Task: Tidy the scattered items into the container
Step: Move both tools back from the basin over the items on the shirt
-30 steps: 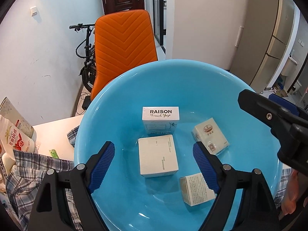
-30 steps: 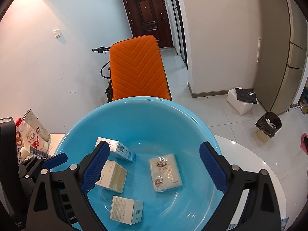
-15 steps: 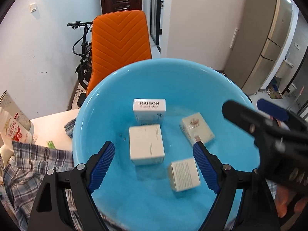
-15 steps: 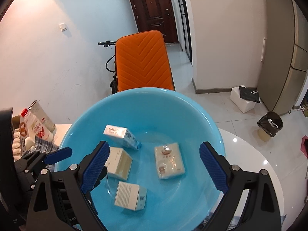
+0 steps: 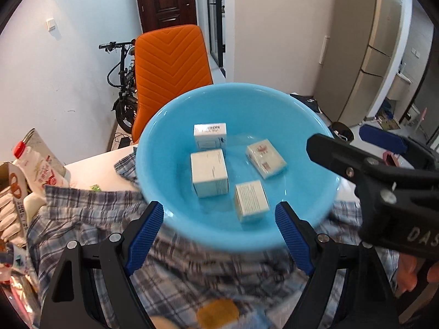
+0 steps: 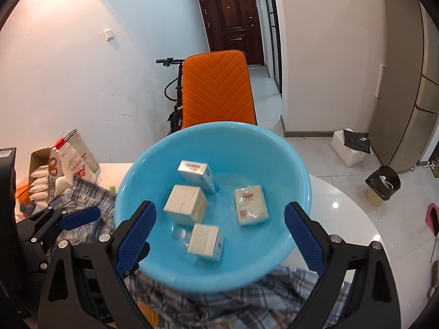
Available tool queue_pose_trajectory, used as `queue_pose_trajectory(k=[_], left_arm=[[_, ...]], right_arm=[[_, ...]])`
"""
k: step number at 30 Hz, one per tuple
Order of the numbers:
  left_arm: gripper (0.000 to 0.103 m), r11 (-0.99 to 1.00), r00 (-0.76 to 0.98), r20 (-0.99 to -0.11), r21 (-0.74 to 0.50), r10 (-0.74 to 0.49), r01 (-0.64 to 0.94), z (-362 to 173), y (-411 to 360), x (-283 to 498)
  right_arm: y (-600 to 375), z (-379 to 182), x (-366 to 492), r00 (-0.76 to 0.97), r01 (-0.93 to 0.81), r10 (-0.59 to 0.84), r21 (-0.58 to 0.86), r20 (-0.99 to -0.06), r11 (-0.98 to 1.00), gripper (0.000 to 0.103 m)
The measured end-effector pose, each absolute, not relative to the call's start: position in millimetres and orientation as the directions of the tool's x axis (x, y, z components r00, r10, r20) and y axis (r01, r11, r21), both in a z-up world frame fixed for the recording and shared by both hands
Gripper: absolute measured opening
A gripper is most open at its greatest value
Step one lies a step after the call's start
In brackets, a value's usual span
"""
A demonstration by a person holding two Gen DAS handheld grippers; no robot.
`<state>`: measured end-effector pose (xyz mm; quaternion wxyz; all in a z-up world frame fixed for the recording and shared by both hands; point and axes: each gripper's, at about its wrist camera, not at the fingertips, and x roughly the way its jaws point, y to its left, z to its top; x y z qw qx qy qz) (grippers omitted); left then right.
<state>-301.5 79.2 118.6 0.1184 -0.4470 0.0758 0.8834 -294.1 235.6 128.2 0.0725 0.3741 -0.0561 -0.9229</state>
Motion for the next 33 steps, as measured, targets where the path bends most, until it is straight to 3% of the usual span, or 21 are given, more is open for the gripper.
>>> queue_pose_trajectory(k=[10,21,28,33], left_arm=[[0.086,-0.96,-0.557,-0.815,0.006,0.157,-0.279,114.4,55.8,-232.2],[0.085,-0.933,-0.499,-0.852,0.037,0.158,-0.358,84.1,32.6,-151.1],[0.086,-0.947,-0.518,-0.84,0.014,0.164,-0.322,67.8,8.8,-101.5],[0.086,-0.962,-0.52,-0.847,0.04,0.112,-0.272,41.0,-1.4,-70.8]], right_arm=[[242.8,119.7,-220.4,-0.689,0.113,-0.191,0.156,-0.699,-0.981,0.094],[243.8,111.6,-139.2,-0.608,0.238,-0.328,0.228,-0.723,-0.944,0.094],[227.9,98.6,-81.9,-0.638,0.276,-0.26,0.101,-0.725,-0.956,0.094],[227.9,69.3,-51.8,-0.656,0.258,-0.256,0.108,-0.71,-0.96,0.094]])
